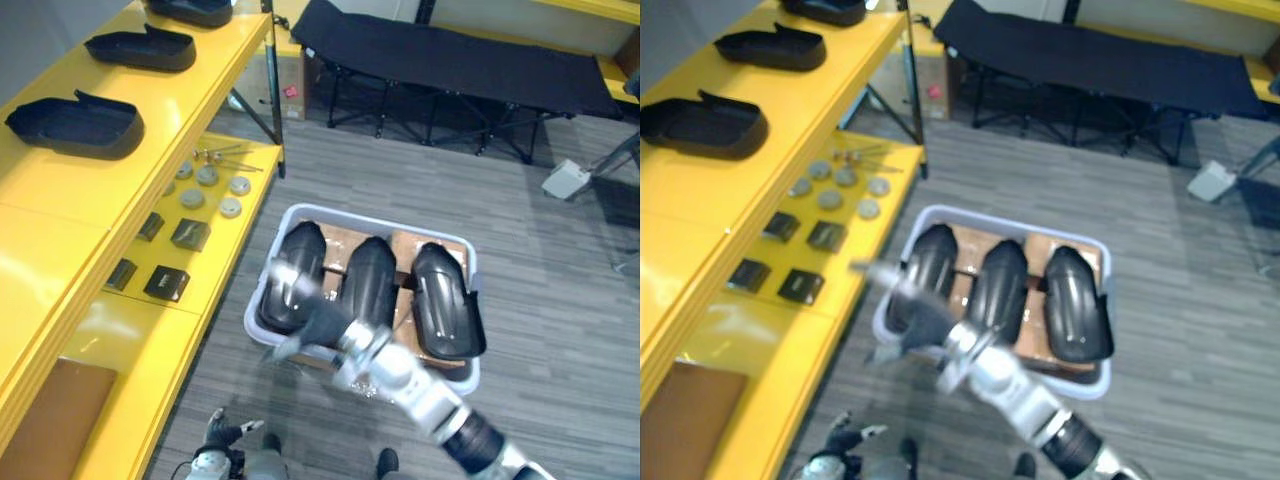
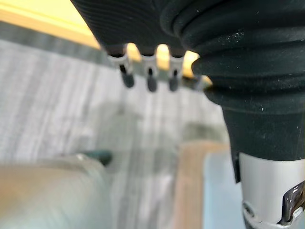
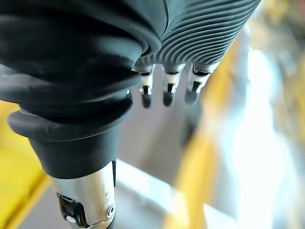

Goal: Walk over and take plastic housings, then place them on the shelf

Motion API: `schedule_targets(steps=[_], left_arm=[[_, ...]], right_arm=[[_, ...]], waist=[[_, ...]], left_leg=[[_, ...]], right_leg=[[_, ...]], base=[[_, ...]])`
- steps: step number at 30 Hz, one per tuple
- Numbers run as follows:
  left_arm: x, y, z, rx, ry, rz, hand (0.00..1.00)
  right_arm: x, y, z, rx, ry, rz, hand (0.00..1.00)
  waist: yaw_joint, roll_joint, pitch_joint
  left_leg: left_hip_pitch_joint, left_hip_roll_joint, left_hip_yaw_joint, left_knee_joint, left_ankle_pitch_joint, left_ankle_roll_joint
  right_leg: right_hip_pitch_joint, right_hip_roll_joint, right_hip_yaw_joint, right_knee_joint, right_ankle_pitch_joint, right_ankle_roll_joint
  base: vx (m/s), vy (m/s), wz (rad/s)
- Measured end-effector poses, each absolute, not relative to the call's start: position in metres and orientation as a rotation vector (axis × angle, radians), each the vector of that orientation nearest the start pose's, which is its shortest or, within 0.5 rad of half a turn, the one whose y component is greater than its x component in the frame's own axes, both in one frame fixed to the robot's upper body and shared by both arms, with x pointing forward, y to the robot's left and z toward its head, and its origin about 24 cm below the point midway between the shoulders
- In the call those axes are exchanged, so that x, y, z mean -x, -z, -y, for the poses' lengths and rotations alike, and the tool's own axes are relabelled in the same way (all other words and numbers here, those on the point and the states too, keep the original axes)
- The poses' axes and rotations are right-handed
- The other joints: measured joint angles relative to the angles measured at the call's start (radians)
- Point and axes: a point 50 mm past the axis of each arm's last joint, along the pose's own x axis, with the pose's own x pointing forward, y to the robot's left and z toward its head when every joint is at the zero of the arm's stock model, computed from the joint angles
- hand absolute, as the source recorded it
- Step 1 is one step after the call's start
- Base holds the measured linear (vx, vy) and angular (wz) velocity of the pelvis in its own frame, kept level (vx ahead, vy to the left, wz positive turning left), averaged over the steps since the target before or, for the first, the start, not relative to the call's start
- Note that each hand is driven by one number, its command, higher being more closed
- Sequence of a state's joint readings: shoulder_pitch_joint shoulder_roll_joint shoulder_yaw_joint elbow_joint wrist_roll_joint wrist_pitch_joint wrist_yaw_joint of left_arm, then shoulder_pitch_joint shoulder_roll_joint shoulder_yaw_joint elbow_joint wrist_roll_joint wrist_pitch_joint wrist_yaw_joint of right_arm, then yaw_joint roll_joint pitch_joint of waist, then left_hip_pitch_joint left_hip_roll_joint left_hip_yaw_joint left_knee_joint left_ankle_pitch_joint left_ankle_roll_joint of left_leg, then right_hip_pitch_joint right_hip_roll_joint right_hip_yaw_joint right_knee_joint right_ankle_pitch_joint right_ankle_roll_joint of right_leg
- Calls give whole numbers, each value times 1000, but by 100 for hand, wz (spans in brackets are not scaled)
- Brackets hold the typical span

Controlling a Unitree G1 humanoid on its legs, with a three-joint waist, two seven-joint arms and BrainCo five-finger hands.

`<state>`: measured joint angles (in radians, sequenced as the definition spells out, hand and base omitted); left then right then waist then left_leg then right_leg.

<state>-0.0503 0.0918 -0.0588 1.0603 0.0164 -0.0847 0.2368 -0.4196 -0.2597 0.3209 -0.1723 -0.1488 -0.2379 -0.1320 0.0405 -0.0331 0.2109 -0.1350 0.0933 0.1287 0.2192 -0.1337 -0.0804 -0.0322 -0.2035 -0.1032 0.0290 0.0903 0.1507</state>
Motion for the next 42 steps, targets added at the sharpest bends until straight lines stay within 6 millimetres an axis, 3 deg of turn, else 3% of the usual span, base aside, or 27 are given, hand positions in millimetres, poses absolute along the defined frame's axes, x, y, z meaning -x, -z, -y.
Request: schedule_targets(steps=[1,3,5,9,12,17,22,29,33,42], left_arm=[[-161,140,-181,-239,-182,-883,0],[-178,133,-176,-238,-184,-838,0],[-198,123,-173,-242,-180,-784,0],[-250,92,-163,-257,-163,-633,0],[-275,72,-156,-285,-160,-551,0],[-298,51,-149,-289,-176,-468,0],[-300,50,-143,-272,-175,-464,0],[-299,51,-133,-228,-172,-468,0],[-299,50,-136,-208,-207,-466,0],[-300,48,-137,-107,-254,-460,0]], right_arm=[[-281,-220,113,296,-86,900,0],[-284,-244,144,233,130,974,0],[-289,-256,172,222,295,991,0],[-303,-239,224,192,609,840,0],[-313,-216,248,184,756,689,0],[-327,-191,277,229,866,513,0],[-344,-167,290,208,866,330,0],[-355,-185,309,171,879,290,0],[-354,-178,324,186,895,220,0],[-372,-176,308,217,787,150,0]], waist=[[-2,7,30],[-13,15,84],[-32,14,150],[-50,11,250],[-63,12,258],[-68,10,259],[-53,10,259],[-42,10,259],[-26,10,260],[-20,14,258]], left_leg=[[-27,6,15,6,5,-2],[-96,19,21,55,5,-2],[-169,29,20,104,5,-2],[-335,58,0,207,-2,-12],[-425,66,-35,243,0,-15],[-489,53,-70,247,27,-13],[-514,45,-85,226,47,-16],[-515,34,-99,193,71,-19],[-519,26,-124,166,89,-24],[-533,25,-145,137,108,-29]], right_leg=[[-40,4,11,20,0,0],[-101,12,28,37,0,0],[-161,22,35,55,-1,-1],[-290,48,52,80,-14,-12],[-378,63,49,134,-22,-11],[-447,53,30,195,-43,-10],[-468,50,16,197,-42,-10],[-469,44,-2,192,-41,-12],[-467,45,-10,191,-46,-19],[-473,47,-32,187,-56,-33]], base=[[-161,-34,-26],[-152,-35,-25],[-261,-42,-17],[-247,-52,-11],[-184,-37,3],[-99,-13,17],[-10,-32,14],[32,-24,10],[7,-19,18],[-9,-23,9]])
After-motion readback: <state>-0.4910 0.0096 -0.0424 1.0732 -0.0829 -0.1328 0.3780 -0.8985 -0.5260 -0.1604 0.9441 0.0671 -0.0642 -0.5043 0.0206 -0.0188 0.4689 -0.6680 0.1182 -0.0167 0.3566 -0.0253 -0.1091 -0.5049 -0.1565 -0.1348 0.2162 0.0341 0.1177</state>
